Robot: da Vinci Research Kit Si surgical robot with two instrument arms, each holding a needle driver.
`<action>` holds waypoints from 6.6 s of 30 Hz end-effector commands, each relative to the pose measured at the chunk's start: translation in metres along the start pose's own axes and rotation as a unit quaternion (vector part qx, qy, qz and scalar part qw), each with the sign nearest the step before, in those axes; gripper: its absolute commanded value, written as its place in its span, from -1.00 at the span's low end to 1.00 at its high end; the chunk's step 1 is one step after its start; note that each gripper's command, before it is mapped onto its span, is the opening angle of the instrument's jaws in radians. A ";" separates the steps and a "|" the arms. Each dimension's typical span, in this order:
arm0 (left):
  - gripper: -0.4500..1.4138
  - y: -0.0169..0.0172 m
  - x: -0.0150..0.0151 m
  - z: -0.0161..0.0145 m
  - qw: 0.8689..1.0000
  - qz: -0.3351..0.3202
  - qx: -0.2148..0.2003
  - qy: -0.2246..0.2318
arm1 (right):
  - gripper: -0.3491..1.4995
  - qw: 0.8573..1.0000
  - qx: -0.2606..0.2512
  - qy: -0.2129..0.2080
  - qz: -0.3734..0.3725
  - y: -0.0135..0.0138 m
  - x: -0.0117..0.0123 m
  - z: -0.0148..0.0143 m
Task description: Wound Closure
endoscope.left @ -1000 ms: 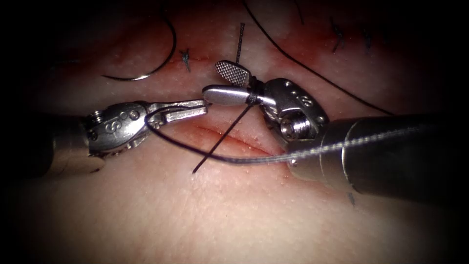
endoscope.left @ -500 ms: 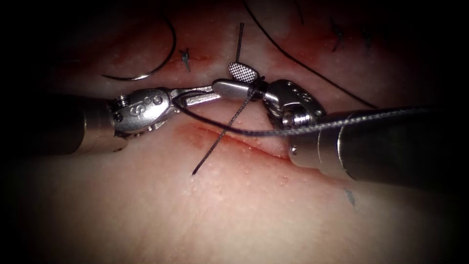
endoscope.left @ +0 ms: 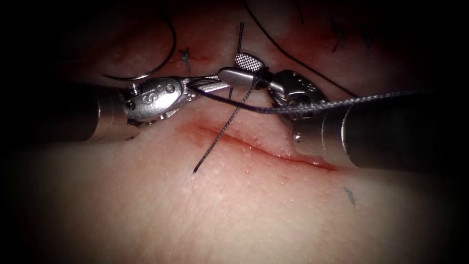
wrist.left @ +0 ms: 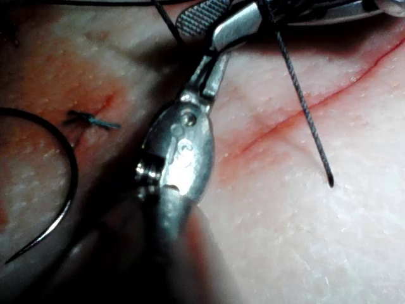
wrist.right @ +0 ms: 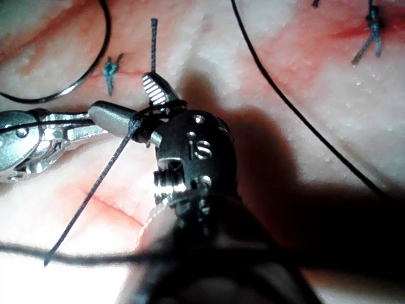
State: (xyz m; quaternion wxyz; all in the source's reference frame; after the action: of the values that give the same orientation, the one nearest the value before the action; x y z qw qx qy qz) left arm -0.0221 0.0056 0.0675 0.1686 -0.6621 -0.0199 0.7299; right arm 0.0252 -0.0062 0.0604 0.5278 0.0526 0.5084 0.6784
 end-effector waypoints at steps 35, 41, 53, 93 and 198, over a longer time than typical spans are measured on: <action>-1.00 0.0021 -0.0017 0.0004 0.993 0.095 -0.025 -0.060 | 0.27 0.994 -0.032 -0.010 0.102 0.0032 -0.0008 0.0035; -1.00 0.0026 -0.0011 0.0012 0.991 0.106 -0.028 -0.073 | 0.27 0.994 -0.033 -0.009 0.101 0.0034 -0.0009 0.0040; -1.00 0.0022 -0.0012 0.0003 0.991 0.107 -0.026 -0.075 | -1.00 0.992 -0.071 -0.010 0.104 0.0020 -0.0014 0.0032; -1.00 -0.0070 0.0071 -0.0033 0.992 0.072 0.021 -0.097 | -1.00 0.962 -0.060 0.056 -0.259 -0.0103 -0.0112 -0.0061; -1.00 -0.0252 0.0044 0.0086 0.951 0.250 0.116 -0.144 | 0.65 0.894 0.036 -0.098 -0.437 -0.0218 -0.0226 -0.0164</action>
State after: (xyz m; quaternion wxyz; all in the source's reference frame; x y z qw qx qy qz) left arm -0.0244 0.0313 0.0696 0.0567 -0.5113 0.2026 0.8332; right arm 0.0389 -0.0351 0.0462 0.8152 -0.0900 0.4529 0.3496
